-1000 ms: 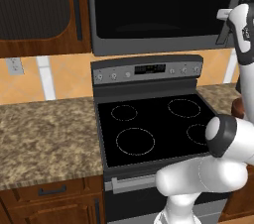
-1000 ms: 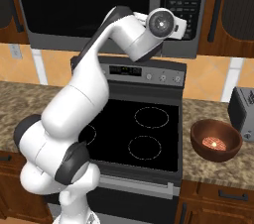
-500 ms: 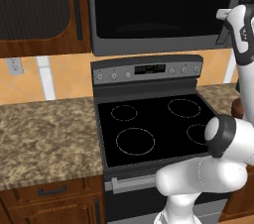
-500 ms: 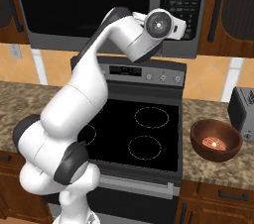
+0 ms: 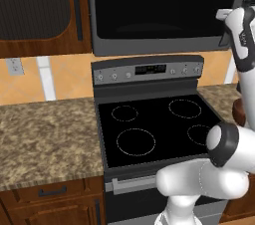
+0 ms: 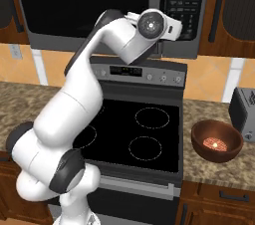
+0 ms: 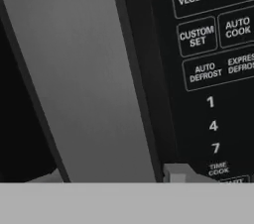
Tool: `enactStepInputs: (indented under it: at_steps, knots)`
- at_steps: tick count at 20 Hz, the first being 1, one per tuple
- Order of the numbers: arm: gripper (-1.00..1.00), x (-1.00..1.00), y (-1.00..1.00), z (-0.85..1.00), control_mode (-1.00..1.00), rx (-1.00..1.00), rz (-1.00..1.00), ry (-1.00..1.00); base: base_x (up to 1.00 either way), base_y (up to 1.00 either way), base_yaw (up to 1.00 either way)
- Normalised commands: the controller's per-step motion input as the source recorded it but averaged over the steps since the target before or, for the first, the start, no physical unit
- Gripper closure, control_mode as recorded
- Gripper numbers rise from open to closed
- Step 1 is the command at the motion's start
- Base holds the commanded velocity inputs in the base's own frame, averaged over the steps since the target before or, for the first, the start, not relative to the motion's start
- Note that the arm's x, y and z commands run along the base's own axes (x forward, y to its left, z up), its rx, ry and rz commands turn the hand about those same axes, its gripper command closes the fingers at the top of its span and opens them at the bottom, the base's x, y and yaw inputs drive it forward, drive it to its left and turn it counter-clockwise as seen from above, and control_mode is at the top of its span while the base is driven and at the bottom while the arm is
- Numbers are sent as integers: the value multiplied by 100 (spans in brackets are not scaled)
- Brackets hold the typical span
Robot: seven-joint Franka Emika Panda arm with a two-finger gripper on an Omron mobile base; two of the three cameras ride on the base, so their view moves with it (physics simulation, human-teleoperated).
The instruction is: Open the microwave, place the bowl with waffle inside the microwave, then close the microwave door and turn it on.
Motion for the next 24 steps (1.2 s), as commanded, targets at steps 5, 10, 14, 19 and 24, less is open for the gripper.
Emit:
enactStepInputs:
  at_steps: [5,10,14,19,24]
  knots:
    - [100,-97,37,7,-100,-3,-19,-10,0,0,0]
    - [100,-100,21,11,-100,-4,-36,3,0,0,0]
    - [100,-100,6,1,-100,-13,-29,11,0,0,0]
    - [100,-100,40,-3,-100,-15,5,-6,0,0,0]
    - [100,-100,11,-8,-100,-2,4,-11,0,0,0]
